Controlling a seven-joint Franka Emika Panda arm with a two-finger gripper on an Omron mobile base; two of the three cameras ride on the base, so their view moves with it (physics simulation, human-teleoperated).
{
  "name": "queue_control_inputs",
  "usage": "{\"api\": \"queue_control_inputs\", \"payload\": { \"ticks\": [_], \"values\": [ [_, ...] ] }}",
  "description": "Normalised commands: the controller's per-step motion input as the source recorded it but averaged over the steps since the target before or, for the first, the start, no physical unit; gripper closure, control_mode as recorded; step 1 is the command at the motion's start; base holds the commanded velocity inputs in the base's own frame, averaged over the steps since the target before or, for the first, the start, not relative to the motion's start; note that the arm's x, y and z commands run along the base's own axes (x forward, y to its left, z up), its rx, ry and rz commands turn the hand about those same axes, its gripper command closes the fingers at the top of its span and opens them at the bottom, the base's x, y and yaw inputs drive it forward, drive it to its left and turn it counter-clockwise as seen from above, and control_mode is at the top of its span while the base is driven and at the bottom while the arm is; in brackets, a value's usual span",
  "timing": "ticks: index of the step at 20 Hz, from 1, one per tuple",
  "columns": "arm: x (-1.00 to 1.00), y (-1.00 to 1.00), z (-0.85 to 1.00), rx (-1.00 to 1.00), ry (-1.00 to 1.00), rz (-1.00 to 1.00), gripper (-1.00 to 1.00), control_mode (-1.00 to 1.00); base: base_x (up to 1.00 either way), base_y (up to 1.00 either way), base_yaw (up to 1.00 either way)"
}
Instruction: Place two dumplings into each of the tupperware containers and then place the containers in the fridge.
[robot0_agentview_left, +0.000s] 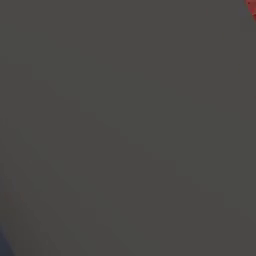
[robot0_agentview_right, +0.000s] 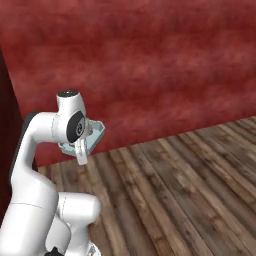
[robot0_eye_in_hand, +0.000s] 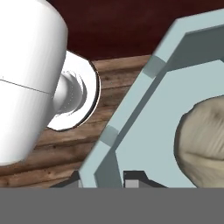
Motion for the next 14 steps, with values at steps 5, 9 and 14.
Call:
{"api": "queue_control_inputs", "payload": {
  "ticks": [5, 9, 14],
  "values": [
    [0.0, 0.0, 0.0, 0.0, 0.0, 0.0, 1.0, 1.0, 0.79, 0.5, -0.68],
    [0.0, 0.0, 0.0, 0.0, 0.0, 0.0, 1.0, 1.0, 0.81, 0.5, -0.67],
    [0.0, 0.0, 0.0, 0.0, 0.0, 0.0, 1.0, 1.0, 0.83, 0.51, -0.66]
  ]
}}
